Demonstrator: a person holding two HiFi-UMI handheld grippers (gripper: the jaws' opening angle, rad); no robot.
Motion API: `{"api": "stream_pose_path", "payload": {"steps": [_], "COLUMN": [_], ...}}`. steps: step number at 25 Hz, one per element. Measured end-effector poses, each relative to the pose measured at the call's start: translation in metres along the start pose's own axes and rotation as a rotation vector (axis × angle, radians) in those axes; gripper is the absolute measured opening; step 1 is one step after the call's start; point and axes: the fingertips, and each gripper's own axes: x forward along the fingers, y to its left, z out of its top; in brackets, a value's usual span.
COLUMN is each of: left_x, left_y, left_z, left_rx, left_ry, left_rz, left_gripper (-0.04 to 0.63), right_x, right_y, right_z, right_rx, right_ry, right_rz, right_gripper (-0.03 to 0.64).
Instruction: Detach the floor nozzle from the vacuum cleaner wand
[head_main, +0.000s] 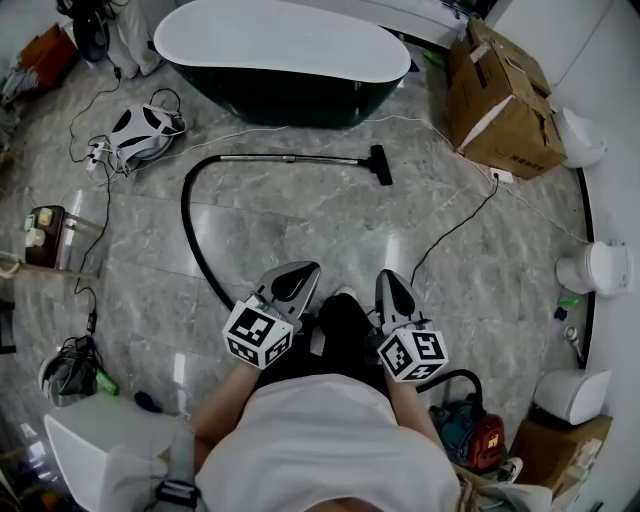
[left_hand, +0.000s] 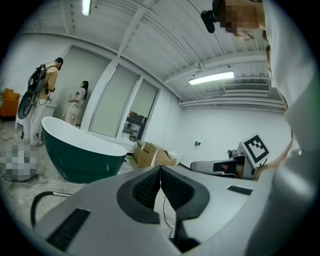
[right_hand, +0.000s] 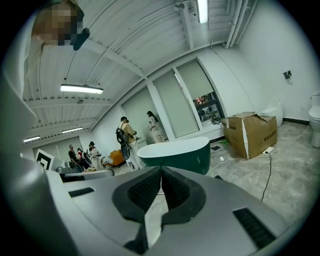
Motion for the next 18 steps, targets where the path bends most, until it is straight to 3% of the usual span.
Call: {"api": "stream_pose_path", "payload": {"steps": [8,18], "left_x": [0.029,0.123], "left_y": [0.012,0.026], "left_z": [0.002,0.028], "left_rx": [-0.01,-0.012], "left_ry": [0.015,0.005], "left_rz": [0.014,0.046], "left_gripper": [0.011,0.011], "right_x": [0.03,0.085], "right_y": [-0.025,-0.098], "right_z": [0.012,0.06], "right_rx": [-0.002,-0.012], "right_ry": [0.024,0.034], "right_rz": [-0.001,0.033], "right_gripper": [0.015,0.015]}}
